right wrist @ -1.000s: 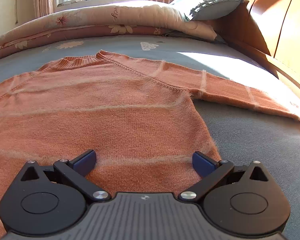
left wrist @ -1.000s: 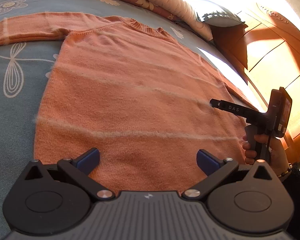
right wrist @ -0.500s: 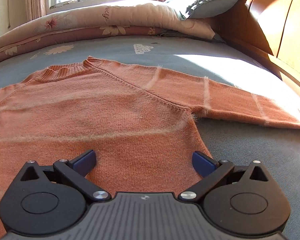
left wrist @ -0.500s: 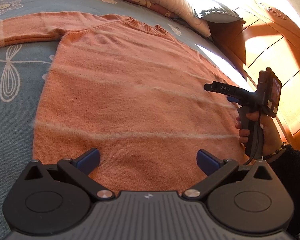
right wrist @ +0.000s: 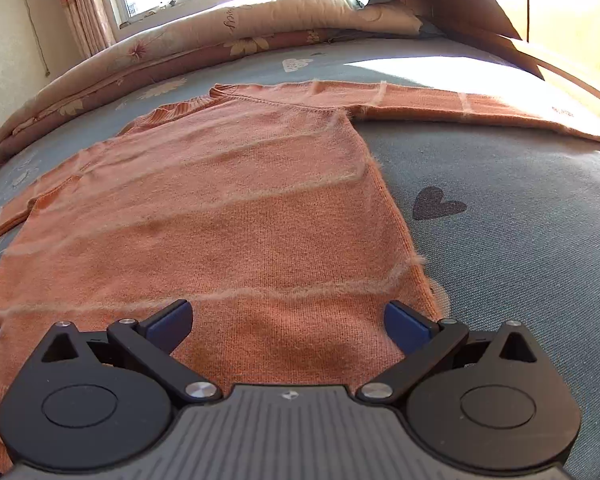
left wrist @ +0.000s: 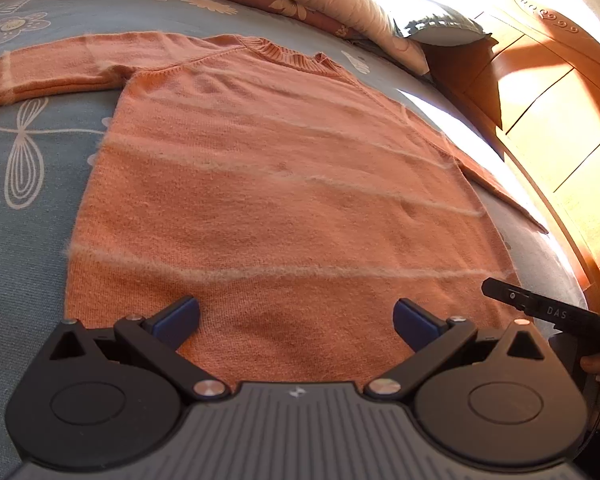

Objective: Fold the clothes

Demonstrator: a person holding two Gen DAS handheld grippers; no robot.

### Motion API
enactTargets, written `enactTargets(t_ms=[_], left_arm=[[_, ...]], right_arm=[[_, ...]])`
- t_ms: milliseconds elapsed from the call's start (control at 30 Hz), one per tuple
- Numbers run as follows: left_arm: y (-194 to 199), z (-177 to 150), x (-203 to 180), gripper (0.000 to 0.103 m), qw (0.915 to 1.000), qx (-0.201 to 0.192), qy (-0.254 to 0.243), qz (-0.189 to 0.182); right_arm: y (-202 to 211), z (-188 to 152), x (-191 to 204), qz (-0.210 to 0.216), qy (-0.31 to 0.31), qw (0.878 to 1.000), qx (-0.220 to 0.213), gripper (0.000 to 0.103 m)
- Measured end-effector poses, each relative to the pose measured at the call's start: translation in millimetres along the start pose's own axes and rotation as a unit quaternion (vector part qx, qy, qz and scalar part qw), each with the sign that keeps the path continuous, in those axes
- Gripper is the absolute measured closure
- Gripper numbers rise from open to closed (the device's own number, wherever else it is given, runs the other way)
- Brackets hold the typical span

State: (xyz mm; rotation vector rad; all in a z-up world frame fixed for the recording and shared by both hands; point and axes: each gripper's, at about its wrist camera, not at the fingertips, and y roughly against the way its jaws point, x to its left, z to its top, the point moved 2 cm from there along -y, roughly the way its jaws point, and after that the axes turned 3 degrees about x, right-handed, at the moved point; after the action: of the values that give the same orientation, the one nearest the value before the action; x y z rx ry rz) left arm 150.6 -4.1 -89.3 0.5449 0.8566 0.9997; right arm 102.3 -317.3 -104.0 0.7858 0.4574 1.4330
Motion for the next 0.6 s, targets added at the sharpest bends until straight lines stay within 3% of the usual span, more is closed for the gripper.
enactTargets(t_ms=[200, 367, 600], left_arm=[[-4, -11, -20, 0.001, 0.9963, -0.010, -0.068, 0.053], [-11, -23, -45, 0.001, 0.9810, 0.007, -0.154, 0.118], [-11, -11, -74, 0.001, 0.9747, -0.028, -0.192, 0.111]], right_arm=[[-2, -9, 10, -0.011, 0.063, 0.998, -0.006, 0.000], [11, -17, 6, 0.008, 0.080, 0.997, -0.007, 0.000], [25, -39, 1, 0.032, 0.116, 0.992, -0.041, 0.000]])
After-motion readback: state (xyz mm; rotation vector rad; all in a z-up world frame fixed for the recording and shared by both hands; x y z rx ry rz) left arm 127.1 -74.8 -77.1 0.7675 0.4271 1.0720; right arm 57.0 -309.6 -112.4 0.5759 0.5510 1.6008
